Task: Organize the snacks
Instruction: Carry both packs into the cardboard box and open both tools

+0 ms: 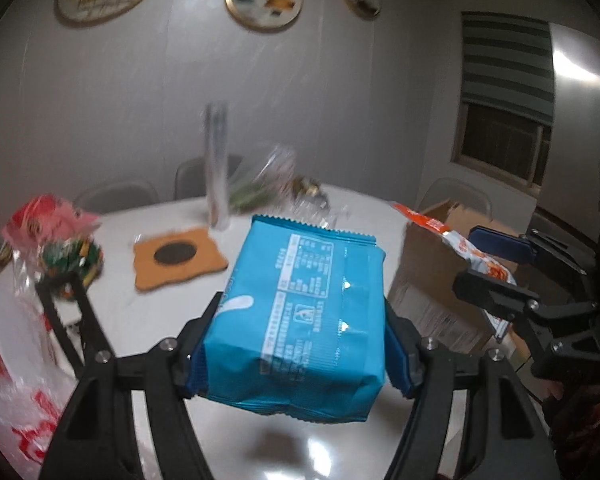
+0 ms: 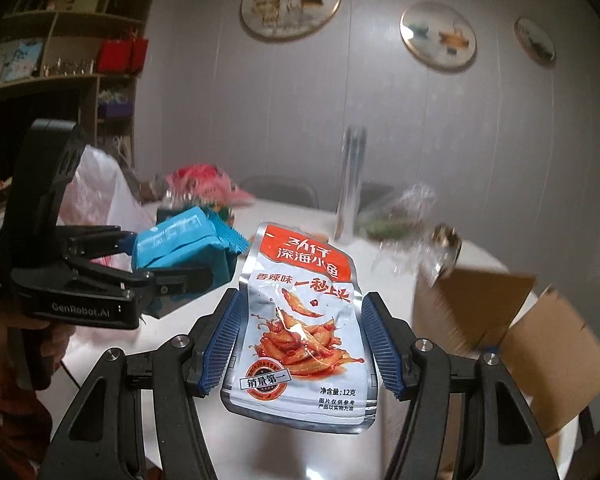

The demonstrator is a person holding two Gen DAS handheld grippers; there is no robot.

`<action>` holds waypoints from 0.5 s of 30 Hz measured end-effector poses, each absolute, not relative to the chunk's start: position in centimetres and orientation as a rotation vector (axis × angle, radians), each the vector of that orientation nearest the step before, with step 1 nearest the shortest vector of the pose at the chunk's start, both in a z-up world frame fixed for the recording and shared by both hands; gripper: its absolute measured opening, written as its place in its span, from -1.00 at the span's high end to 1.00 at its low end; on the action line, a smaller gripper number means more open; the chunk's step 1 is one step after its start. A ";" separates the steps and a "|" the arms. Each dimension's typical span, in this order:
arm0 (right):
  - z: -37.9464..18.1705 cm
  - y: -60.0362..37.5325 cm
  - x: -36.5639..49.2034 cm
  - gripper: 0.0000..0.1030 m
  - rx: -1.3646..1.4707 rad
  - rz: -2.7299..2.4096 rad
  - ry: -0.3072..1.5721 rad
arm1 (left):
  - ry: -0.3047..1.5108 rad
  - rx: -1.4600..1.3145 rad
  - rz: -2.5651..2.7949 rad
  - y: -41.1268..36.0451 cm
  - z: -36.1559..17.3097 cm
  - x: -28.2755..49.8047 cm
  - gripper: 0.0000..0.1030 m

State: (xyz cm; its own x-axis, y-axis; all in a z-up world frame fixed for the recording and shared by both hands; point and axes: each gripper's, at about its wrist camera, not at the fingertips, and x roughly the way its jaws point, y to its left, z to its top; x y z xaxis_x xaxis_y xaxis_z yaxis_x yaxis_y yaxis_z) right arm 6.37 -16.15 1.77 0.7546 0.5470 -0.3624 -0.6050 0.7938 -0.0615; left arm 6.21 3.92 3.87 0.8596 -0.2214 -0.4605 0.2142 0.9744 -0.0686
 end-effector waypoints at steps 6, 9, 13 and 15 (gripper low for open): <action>4.9 -21.1 6.7 -0.13 -0.138 0.587 0.290 | 0.429 0.038 -0.313 -1.2 7.7 7.1 -0.29; 5.4 -24.8 7.4 -0.13 -0.114 0.539 0.298 | 0.428 0.067 -0.383 -4.8 9.0 8.3 -0.29; 4.8 -28.5 9.0 -0.13 -0.101 0.492 0.341 | 0.460 0.095 -0.479 -9.3 9.9 10.5 -0.29; 4.0 -30.0 9.9 -0.13 -0.100 0.480 0.376 | 0.494 0.121 -0.515 -11.8 9.8 11.8 -0.29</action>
